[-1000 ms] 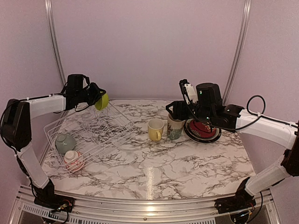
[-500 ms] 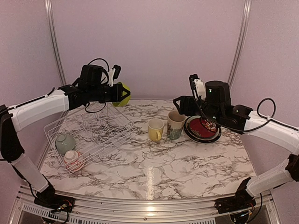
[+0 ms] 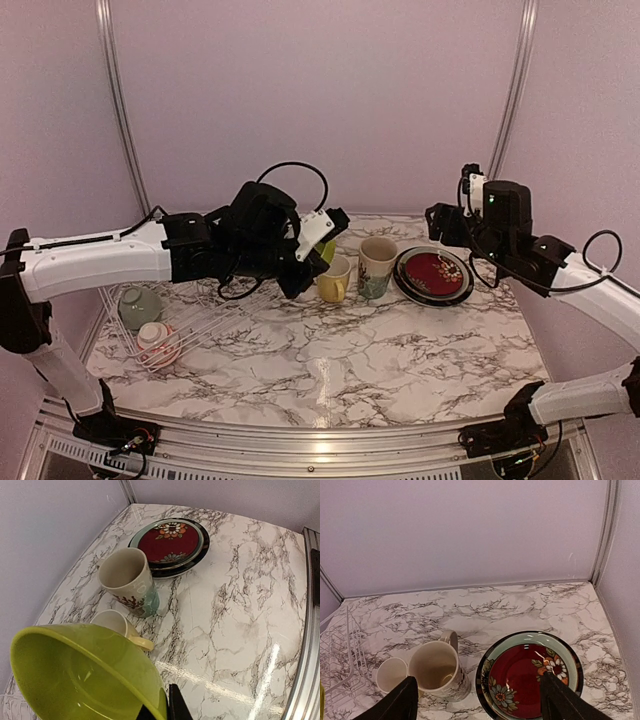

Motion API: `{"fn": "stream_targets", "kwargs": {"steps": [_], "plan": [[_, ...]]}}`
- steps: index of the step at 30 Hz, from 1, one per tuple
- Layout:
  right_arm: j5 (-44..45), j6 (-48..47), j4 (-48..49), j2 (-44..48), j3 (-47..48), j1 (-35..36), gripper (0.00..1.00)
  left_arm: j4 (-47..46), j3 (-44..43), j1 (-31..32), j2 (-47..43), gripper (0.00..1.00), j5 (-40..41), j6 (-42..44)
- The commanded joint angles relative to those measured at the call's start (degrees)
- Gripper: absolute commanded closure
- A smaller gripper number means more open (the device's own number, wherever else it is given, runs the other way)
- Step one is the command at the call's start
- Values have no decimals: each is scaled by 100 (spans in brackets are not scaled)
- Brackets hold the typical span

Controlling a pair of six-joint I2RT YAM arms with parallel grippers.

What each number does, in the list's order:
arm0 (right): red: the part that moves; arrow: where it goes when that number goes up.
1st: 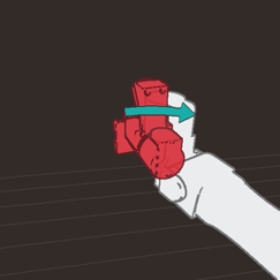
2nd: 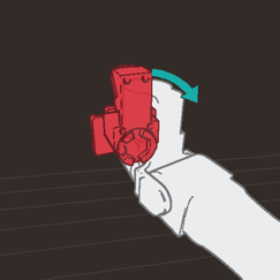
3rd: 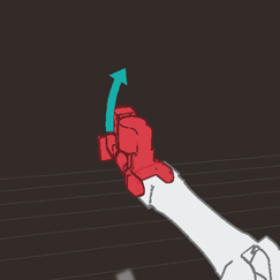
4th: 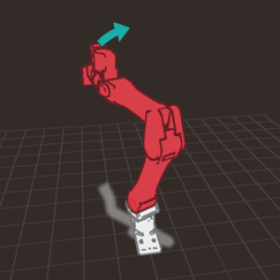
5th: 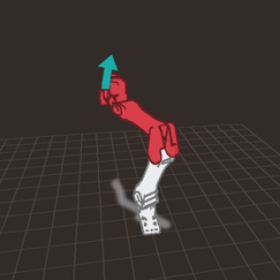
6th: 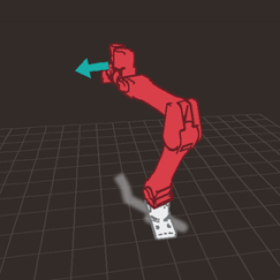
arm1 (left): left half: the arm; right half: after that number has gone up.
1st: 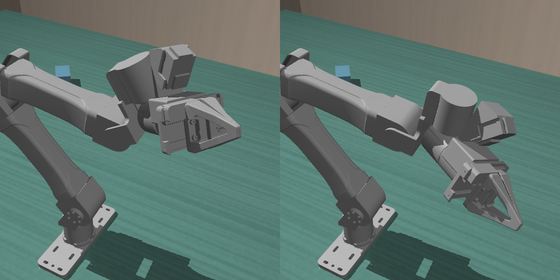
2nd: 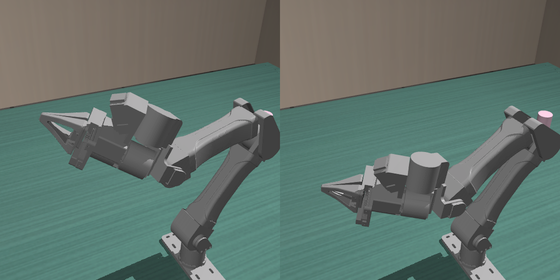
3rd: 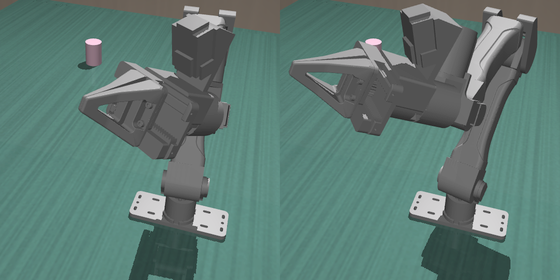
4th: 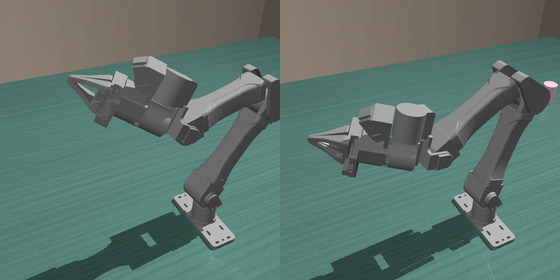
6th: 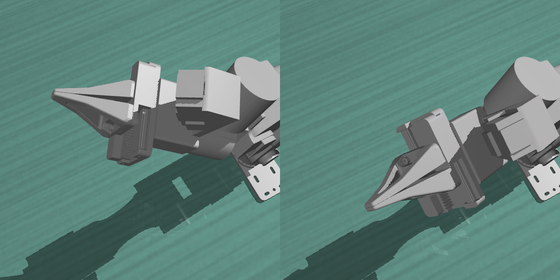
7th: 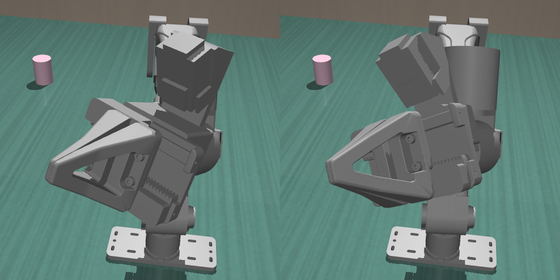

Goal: Unload the mixed dishes from the dish rack
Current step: Place the bowl at the center of the board.

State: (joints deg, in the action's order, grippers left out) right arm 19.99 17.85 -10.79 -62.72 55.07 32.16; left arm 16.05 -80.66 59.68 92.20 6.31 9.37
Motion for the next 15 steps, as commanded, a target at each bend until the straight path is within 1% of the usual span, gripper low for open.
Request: {"fn": "stream_targets", "kwargs": {"steps": [1,3,8,10,15], "plan": [[-145,190,-286,412,-239,-471,19,1024,-640,554,855,100,281,942],[-118,234,-353,560,-316,-651,19,1337,-1007,820,1290,100,313,1116],[58,173,-382,966,-430,-825,20,1649,-1729,1318,2282,100,480,1563],[110,142,-366,1142,-479,-837,19,1626,-1926,1369,2568,100,541,1688],[163,117,-372,1464,-609,-834,18,1544,-2121,1371,2987,100,403,1969]]}}
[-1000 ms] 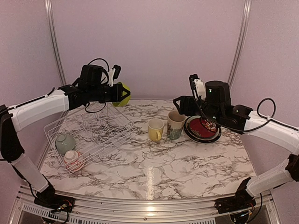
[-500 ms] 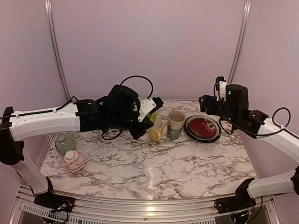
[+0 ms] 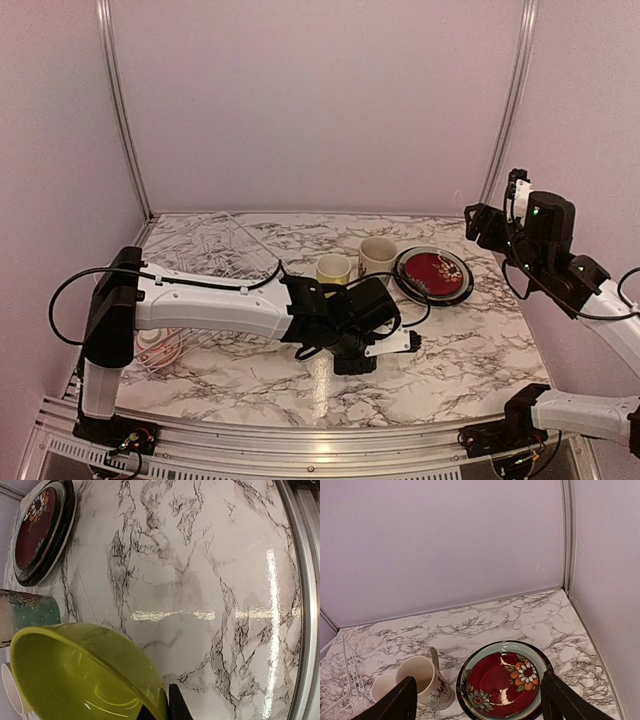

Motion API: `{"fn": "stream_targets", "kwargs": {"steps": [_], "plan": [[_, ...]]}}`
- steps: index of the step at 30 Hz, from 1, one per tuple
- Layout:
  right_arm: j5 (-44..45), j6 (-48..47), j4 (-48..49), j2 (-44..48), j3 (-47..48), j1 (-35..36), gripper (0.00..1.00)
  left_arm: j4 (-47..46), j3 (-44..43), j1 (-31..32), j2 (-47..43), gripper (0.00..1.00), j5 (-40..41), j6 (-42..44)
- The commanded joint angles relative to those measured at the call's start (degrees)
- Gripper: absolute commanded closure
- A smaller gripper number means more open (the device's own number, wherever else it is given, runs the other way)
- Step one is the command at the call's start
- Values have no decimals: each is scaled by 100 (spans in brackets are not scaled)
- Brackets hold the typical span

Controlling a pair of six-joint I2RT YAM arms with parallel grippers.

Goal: Unload the mixed dishes from the dish rack
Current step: Place the bowl at the center of the board.

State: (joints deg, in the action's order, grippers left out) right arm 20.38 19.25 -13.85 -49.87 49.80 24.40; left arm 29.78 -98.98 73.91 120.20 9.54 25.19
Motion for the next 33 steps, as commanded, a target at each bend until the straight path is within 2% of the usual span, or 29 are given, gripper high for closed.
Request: {"fn": "stream_targets", "kwargs": {"steps": [1,7,12,19,25,30,33], "plan": [[113,-9,-67,205,-104,-58,18,162,-326,-52,240,100,60,419],[-119,47,38,109,-204,-65,18,357,-602,-52,571,100,-151,496],[-365,114,187,-27,-258,-63,18,414,-698,-52,802,100,41,391],[-466,110,181,-204,-209,-57,18,416,-802,-58,988,82,-34,232],[-588,61,168,-342,-153,-58,18,456,-791,-108,954,71,-156,168],[-720,-101,-68,-663,37,-63,17,505,-785,-251,613,53,-287,26],[-912,-221,-367,-1034,239,-61,17,484,-697,-334,227,49,-477,-56]]}}
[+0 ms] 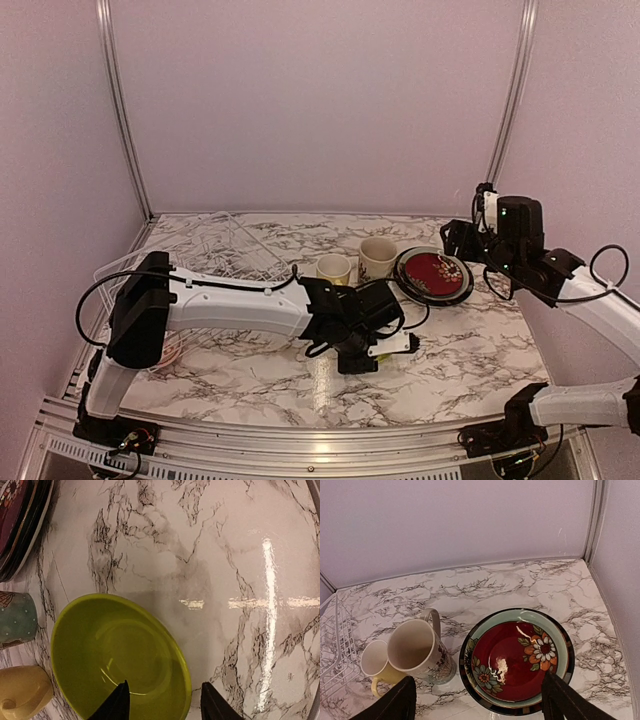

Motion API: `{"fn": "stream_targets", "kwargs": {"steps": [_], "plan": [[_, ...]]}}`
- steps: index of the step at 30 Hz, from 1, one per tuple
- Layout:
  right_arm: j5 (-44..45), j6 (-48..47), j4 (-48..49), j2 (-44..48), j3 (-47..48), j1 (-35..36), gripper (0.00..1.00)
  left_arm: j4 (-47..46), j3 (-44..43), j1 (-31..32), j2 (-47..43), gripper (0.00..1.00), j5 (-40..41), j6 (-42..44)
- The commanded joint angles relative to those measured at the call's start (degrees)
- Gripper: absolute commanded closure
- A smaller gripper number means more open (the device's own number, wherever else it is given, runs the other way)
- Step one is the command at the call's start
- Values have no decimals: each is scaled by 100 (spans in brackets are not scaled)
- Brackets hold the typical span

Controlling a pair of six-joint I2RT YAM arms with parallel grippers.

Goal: Unload the mixed dishes from the dish rack
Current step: Place the bowl at the center of the board, then move the bowl to the center of the board.

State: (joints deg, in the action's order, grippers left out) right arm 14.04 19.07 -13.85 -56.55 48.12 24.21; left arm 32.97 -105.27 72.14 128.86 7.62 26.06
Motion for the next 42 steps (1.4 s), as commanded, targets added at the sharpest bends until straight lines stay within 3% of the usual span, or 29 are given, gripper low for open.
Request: {"fn": "stream_targets", "kwargs": {"steps": [1,7,11,18,26,38,42], "plan": [[-340,-238,-475,-524,468,-46,17,121,-19,-176,-792,48,-345,-153],[-983,-444,-998,-1705,759,-35,17,-510,749,-290,-1788,36,-418,-200],[-2097,-642,-1155,-2459,901,132,20,-1134,1453,-475,-2611,29,-241,-335],[-1847,-762,-1487,-3400,1141,966,23,-2935,2771,-795,-3883,18,168,-745],[-1789,-734,-1654,-3802,1197,1465,29,-4067,3682,-1184,-4723,15,589,-1221],[-1801,-685,-1746,-3733,1042,1554,61,-4205,3989,-1399,-4958,12,943,-1380],[-1548,-554,-1686,-3635,999,1557,78,-4307,4040,-1456,-4991,12,1110,-1452]]}}
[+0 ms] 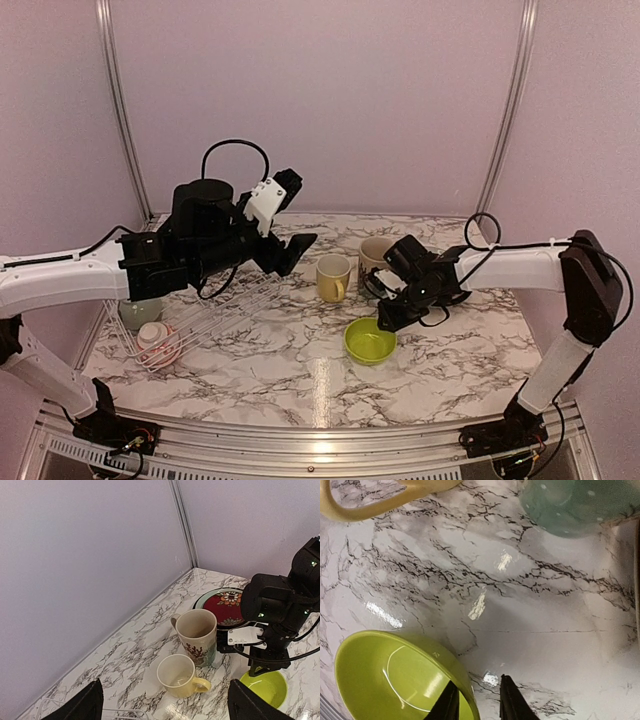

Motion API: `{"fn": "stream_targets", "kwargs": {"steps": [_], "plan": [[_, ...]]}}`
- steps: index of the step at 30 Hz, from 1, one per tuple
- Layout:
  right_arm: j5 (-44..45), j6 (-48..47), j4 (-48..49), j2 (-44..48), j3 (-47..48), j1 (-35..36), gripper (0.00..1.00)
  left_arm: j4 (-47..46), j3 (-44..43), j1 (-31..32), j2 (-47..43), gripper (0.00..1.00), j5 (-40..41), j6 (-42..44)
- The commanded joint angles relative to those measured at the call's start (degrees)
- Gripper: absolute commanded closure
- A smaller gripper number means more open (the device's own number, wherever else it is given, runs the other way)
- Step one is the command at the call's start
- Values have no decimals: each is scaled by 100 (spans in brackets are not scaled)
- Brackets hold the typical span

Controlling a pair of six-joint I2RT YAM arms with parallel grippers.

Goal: Unload the mixed dishes from the dish rack
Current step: Move the bowl to the center of the board.

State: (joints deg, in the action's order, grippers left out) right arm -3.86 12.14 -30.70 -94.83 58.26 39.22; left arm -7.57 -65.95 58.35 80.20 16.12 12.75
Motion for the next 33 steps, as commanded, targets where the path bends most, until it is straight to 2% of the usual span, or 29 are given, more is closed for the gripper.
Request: {"fn": "stream_targets", "kwargs": {"steps": [1,6,9,13,18,26,29,33], "plan": [[263,171,44,231,-43,51,81,-253,113,-78,-120,12,282,-116],[769,394,215,522,-243,10,94,-212,143,-93,-155,11,363,-92],[765,562,343,777,-513,-320,100,-256,206,-102,-210,11,433,-99],[522,717,462,1189,-913,-734,100,-302,287,-112,-282,11,457,-146],[593,905,142,1508,-1142,-824,99,-329,372,-129,-334,10,480,-202],[447,1339,40,1860,-1558,-1194,89,-307,406,-201,-396,10,464,-344],[504,1431,20,1983,-1620,-1213,74,-263,469,-330,-511,9,455,-510],[565,1411,-10,2048,-1476,-1208,59,-125,522,-652,-676,8,413,-932]]}}
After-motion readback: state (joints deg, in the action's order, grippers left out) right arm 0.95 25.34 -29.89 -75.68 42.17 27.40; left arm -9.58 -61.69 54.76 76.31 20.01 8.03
